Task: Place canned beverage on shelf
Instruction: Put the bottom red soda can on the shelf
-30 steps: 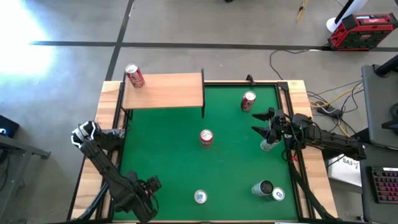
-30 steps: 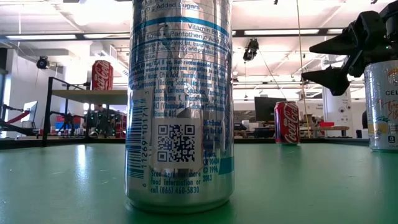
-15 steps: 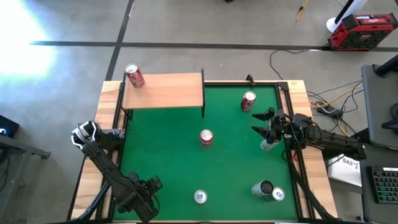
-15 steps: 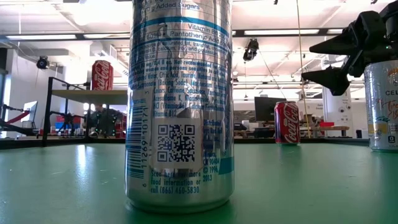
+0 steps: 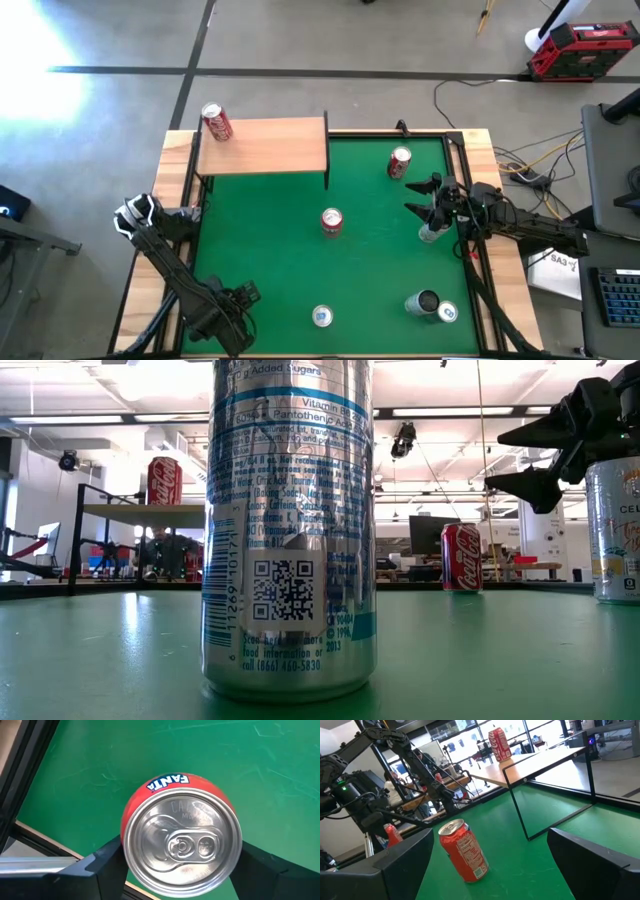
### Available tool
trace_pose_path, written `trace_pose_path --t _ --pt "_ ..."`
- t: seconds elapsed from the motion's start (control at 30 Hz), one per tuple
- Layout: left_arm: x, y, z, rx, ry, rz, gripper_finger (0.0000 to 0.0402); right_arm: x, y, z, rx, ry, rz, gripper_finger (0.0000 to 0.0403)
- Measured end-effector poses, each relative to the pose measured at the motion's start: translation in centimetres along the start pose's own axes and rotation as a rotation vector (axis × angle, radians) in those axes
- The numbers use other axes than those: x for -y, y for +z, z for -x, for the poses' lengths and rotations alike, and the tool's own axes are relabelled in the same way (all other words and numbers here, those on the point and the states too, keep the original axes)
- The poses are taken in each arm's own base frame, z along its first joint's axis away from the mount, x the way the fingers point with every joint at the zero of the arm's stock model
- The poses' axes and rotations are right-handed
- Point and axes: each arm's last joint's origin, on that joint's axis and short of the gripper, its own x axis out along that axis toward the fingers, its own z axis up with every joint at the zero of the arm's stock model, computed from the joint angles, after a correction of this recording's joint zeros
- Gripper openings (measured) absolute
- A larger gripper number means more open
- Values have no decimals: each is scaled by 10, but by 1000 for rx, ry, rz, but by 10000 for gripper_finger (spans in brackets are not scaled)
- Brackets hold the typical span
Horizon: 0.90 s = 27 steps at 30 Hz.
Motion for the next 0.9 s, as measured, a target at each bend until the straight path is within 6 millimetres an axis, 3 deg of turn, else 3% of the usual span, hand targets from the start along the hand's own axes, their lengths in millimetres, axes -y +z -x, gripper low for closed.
trace_pose_path --t 0.3,0.9 --pt "-1 6 4 23 10 -17 321 0 0 0 0 0 0 382" --pt "-2 11 -4 46 14 -12 294 0 0 0 0 0 0 382"
